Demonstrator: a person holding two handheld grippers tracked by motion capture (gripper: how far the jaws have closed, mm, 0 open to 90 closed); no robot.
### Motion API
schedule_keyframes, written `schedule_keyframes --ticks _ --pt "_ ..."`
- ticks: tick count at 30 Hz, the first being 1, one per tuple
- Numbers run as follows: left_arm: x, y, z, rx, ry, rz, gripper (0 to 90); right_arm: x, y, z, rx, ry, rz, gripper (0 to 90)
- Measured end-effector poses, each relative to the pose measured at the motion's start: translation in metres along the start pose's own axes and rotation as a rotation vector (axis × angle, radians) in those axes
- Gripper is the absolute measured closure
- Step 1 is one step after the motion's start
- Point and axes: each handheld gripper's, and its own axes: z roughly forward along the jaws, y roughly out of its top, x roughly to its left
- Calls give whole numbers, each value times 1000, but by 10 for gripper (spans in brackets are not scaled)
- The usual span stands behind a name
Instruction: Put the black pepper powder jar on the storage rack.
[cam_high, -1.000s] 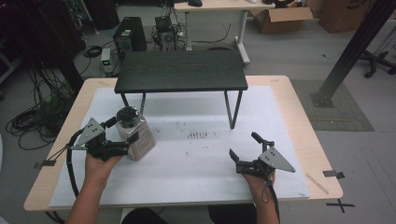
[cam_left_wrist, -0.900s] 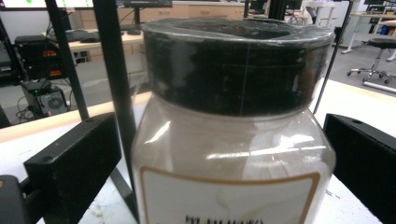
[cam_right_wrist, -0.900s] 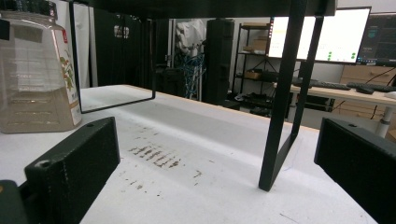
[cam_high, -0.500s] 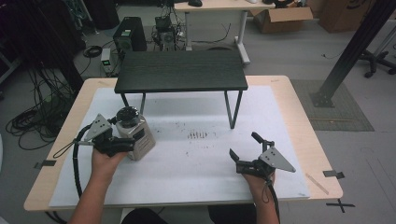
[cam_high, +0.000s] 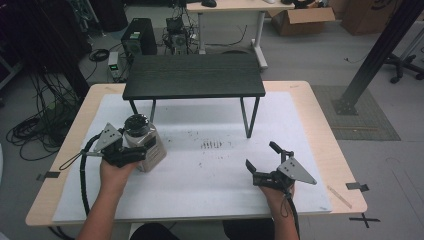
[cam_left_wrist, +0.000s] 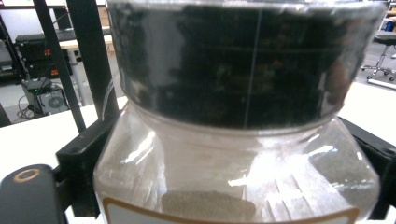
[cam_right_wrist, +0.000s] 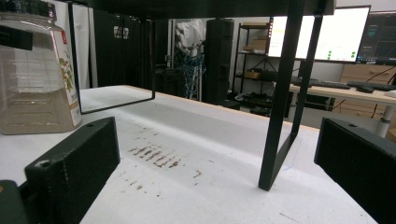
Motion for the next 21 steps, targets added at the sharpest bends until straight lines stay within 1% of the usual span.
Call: schedule_keyframes --ticks 7,10,18,21 --pt "-2 -2 0 -1 10 5 169 0 0 0 -2 -1 -1 0" --pt "-2 -2 -1 -4 25 5 200 0 0 0 -2 -1 -2 0" --pt "-5 -1 -3 10 44 -2 224 0 0 0 -5 -2 -1 0" --pt "-4 0 -3 12 45 -3 227 0 0 -1 -7 -2 0 0"
